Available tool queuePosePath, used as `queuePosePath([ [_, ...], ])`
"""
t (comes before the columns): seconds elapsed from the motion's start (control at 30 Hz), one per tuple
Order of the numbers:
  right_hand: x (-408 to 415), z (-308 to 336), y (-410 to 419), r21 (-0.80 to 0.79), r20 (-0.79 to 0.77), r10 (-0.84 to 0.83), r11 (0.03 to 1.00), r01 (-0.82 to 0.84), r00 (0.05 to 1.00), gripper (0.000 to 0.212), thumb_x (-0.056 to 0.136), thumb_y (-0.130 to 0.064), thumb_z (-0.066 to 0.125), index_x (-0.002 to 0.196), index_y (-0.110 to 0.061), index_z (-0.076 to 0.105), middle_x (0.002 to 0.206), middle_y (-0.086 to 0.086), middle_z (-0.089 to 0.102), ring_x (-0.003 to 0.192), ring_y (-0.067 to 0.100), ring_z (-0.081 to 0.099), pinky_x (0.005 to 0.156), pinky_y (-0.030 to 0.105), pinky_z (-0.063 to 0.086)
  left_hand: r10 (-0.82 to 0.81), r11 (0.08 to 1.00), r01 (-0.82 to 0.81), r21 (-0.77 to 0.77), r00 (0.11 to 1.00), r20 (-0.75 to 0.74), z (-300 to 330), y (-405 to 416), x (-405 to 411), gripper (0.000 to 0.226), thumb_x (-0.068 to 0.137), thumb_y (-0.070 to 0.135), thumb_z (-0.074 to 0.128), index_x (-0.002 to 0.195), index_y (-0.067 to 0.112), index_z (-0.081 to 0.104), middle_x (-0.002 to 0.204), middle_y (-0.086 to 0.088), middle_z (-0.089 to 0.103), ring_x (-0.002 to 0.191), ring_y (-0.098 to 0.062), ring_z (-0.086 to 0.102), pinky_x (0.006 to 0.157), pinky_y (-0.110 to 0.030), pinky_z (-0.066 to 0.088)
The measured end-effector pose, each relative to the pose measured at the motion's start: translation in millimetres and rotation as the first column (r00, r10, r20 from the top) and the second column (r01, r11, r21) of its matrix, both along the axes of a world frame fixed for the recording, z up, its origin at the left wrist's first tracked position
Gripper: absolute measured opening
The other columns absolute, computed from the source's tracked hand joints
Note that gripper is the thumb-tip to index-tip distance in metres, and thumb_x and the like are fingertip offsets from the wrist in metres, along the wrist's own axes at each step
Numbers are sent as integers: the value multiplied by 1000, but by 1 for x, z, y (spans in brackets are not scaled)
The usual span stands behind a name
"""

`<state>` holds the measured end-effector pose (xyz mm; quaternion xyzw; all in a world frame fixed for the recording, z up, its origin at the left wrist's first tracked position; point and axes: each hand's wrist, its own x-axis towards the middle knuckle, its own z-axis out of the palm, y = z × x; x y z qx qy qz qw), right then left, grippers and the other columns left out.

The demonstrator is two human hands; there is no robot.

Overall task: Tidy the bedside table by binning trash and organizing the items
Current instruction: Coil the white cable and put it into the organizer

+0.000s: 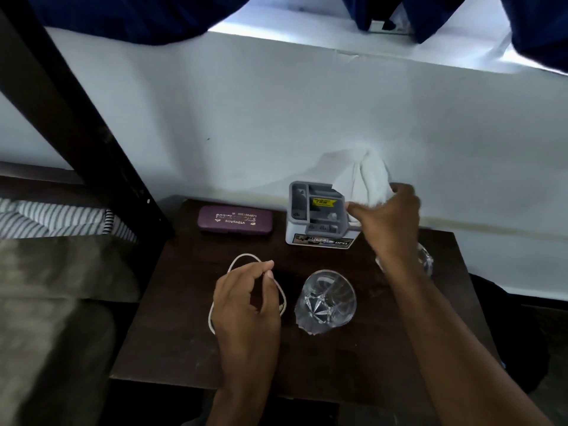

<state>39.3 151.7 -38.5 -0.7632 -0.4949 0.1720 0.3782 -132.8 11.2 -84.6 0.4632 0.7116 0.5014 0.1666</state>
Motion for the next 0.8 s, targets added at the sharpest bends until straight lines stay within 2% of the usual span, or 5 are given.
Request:
queuePosePath([
  [0.1, -12, 39, -26, -29, 46, 31, 999, -29, 998, 80, 73, -29, 86, 139, -14, 44, 137, 15, 46, 121, 29, 51, 85, 23, 40, 37, 996, -33, -82, 998, 49, -1, -1, -14, 19, 91, 11, 67, 103, 22, 77, 103, 14, 72, 105, -7, 62, 92, -12, 42],
  [0.3, -86, 95, -120, 165, -19, 438, 888, -430, 899, 21, 81, -30, 73, 102, -27, 73, 88, -9, 71, 70, 5, 65, 62, 8, 46, 257, 947, -204, -249, 945, 204, -8, -8, -53, 28, 91, 8, 57, 109, 20, 76, 111, 4, 75, 101, -7, 63, 88, -18, 41],
  [0.43, -147, 43, -138, -275, -4, 678, 706, -652, 735, 28, 91, -27, 67, 117, -19, 71, 110, -7, 63, 99, 10, 62, 79, 18, 43, 265, 921, -174, -349, 935, 234, -11, -17, -67, 32, 95, 12, 55, 121, 14, 72, 123, -4, 72, 110, -14, 65, 97, -31, 48],
  [0.57, -176, -17, -112, -566, 218, 712, 650, -508, 668, 30, 95, -16, 55, 123, -4, 58, 133, 14, 51, 123, 32, 46, 99, 36, 41, 282, 889, -157, -429, 927, 245, -13, -23, -73, 36, 92, 16, 55, 125, 14, 69, 128, -4, 70, 104, -11, 61, 89, -23, 39],
  [0.8, -181, -61, -91, -594, 430, 473, 790, -154, 769, 44, 99, 1, 39, 141, 9, 32, 135, 22, 45, 123, 33, 46, 96, 42, 49, 297, 838, -172, -518, 940, 170, -7, -24, -74, 37, 88, 22, 58, 121, 16, 72, 119, -6, 76, 114, -26, 67, 96, -33, 47],
])
